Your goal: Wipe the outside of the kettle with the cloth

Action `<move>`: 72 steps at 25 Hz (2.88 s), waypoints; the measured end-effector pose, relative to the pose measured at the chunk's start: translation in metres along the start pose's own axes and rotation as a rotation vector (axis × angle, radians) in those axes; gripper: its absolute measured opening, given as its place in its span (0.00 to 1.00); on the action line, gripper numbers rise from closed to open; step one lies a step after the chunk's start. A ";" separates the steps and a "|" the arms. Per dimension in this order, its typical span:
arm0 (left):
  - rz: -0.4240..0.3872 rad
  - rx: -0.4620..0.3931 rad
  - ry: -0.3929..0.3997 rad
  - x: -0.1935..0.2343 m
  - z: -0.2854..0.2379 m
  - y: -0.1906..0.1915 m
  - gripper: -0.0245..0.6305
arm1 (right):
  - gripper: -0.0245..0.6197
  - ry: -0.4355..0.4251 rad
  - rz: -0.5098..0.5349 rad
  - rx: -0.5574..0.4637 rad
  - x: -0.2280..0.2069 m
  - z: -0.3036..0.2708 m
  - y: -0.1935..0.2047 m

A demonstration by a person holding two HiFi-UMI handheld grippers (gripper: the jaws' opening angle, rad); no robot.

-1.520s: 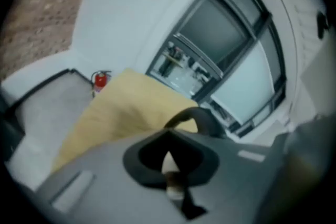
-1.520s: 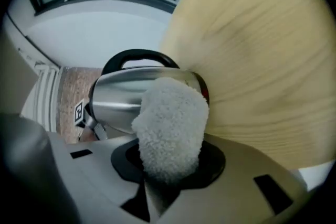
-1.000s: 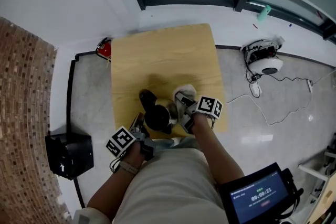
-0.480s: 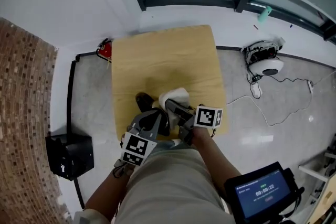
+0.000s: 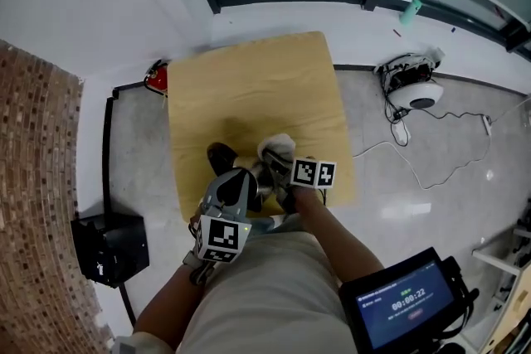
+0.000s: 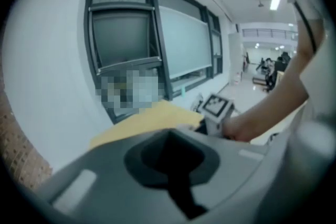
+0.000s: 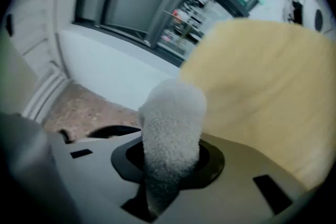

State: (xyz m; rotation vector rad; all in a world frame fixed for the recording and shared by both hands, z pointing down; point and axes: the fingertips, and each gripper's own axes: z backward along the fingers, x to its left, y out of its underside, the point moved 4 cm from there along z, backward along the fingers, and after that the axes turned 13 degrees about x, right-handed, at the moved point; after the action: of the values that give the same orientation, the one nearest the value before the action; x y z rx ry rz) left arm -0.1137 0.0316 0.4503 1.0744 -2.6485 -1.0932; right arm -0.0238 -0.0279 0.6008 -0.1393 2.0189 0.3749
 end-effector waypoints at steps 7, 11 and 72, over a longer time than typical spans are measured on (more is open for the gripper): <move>0.012 0.013 -0.020 0.000 0.002 0.009 0.03 | 0.20 -0.110 0.194 -0.074 0.059 0.017 0.001; 0.012 0.013 -0.020 0.001 0.003 0.004 0.03 | 0.20 0.048 0.046 0.056 -0.004 -0.010 -0.001; -0.072 0.054 -0.047 0.061 -0.019 0.012 0.04 | 0.20 -0.083 0.358 0.032 0.064 -0.028 -0.015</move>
State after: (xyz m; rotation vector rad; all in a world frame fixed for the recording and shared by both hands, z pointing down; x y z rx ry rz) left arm -0.1603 -0.0117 0.4613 1.1768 -2.7106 -1.0780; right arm -0.0733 -0.0468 0.5529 0.2575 1.9653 0.5622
